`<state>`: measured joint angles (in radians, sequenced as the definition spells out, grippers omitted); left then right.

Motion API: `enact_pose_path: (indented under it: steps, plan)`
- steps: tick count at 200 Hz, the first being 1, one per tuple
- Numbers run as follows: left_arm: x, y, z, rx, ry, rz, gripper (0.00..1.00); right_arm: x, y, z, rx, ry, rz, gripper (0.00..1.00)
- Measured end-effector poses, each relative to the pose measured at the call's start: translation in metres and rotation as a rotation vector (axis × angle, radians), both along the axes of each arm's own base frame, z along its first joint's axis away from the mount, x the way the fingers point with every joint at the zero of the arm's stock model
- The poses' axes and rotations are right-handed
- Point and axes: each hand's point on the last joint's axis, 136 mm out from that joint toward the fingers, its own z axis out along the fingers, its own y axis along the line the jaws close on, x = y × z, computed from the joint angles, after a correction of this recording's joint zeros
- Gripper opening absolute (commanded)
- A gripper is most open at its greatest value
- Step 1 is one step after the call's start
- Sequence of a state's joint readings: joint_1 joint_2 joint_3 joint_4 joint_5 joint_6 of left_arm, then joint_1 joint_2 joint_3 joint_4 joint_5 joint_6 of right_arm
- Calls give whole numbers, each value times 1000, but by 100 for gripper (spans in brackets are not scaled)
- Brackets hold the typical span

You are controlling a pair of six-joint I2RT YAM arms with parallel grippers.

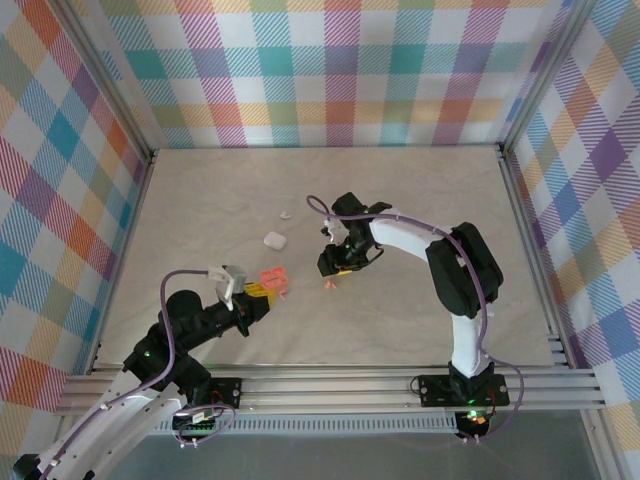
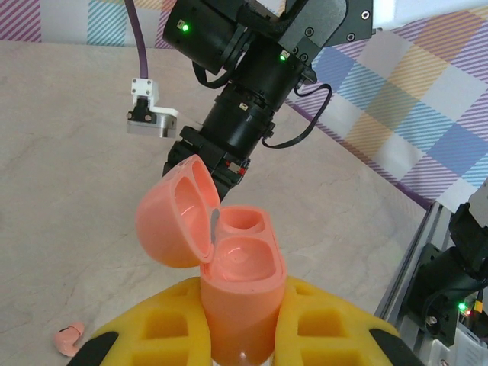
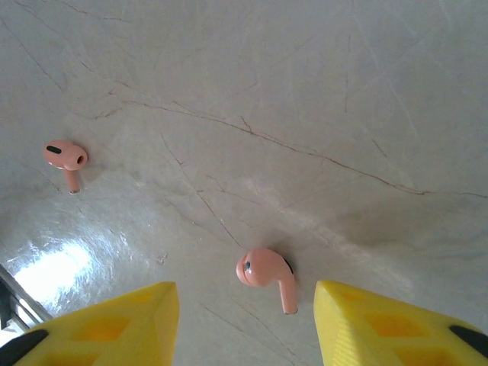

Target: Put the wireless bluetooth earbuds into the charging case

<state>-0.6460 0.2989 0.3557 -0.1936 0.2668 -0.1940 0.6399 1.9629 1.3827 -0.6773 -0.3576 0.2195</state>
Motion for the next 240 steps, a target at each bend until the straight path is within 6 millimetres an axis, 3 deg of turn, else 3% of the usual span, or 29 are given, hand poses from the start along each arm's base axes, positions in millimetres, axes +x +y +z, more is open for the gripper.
enact_pose_path:
  steps: [109, 240]
  plan:
    - [-1, 0, -5, 13, 17, 0, 0, -8, 6, -10, 40, 61, 0, 51]
    - [5, -4, -15, 54, 59, -3, 0, -24, -1, -25, 12, 123, -30, 50]
